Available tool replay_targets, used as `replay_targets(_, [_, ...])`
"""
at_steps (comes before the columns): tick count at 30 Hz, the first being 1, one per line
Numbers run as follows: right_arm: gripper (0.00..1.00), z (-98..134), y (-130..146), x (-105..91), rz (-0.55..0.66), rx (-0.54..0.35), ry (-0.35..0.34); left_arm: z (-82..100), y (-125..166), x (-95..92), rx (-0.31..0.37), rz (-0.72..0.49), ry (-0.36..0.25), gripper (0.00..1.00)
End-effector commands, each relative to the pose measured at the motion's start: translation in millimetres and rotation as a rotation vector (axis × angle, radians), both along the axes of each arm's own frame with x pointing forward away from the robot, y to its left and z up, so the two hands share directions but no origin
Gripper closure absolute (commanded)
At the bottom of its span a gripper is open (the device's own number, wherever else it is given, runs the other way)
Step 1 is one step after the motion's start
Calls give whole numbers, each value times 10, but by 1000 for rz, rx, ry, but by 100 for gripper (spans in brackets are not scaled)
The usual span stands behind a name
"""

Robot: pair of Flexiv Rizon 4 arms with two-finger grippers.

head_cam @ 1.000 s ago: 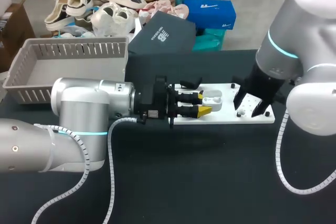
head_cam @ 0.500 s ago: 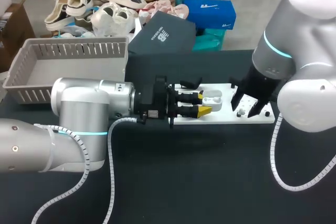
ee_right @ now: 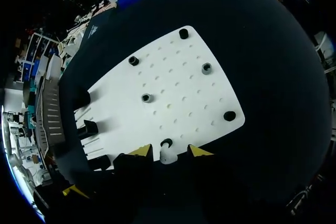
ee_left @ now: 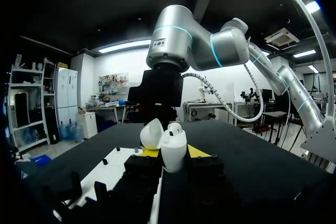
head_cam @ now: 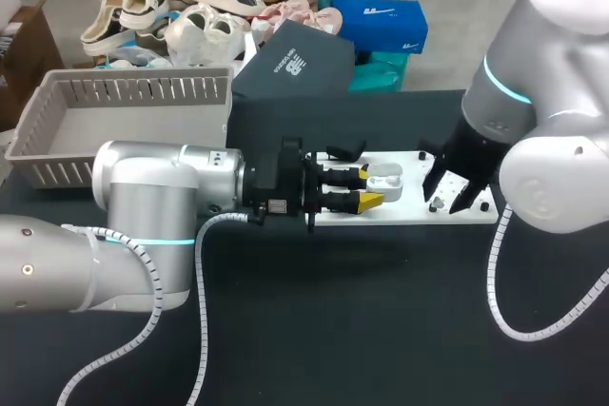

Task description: Pick up each earbud case from the left stands, insert the matching earbuds, close the lid, and place the case in the box.

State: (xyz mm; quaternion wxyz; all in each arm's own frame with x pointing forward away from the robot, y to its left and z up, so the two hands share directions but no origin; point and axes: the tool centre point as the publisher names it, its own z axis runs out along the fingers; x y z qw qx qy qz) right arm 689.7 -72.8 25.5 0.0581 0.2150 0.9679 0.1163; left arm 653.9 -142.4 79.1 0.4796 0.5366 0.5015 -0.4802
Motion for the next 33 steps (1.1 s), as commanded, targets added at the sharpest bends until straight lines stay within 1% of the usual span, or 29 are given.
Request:
replay_targets(1, [61,-13,15,-1,5,4,2,-4,2,-7,-1,3,-1,100])
replay_targets(9, [64,-9,40,10,11,9,2,-4,2,-7,-1,3,-1,100])
replay_targets(10, [68,-10,42,11,13,9,3,-4,2,-7,-1,3,-1,100])
replay_targets(12, [71,-13,48,13,15,11,6,-4,2,-7,-1,3,-1,100])
replay_targets(17, [64,-23,43,9,16,6,9,-4,2,-7,-1,3,-1,100])
replay_targets(21, [65,-23,34,12,13,7,9,-4,2,-7,-1,3,-1,100])
replay_targets(23, [67,-22,34,12,15,8,8,-4,2,-7,-1,3,-1,100])
replay_targets(25, [75,-22,37,14,16,7,8,-4,2,-7,-1,3,-1,100])
replay_targets(27, [78,-22,41,22,16,8,8,-4,2,-7,-1,3,-1,100])
replay_targets(28, [82,-22,42,25,17,8,8,-4,2,-7,-1,3,-1,100])
replay_targets(30, [97,-22,45,28,18,9,9,-4,2,-7,-1,3,-1,100])
replay_targets(31, [100,-21,46,29,19,10,9,-4,2,-7,-1,3,-1,100])
replay_targets(33, [100,-20,50,33,20,11,10,-4,2,-7,-1,3,-1,100])
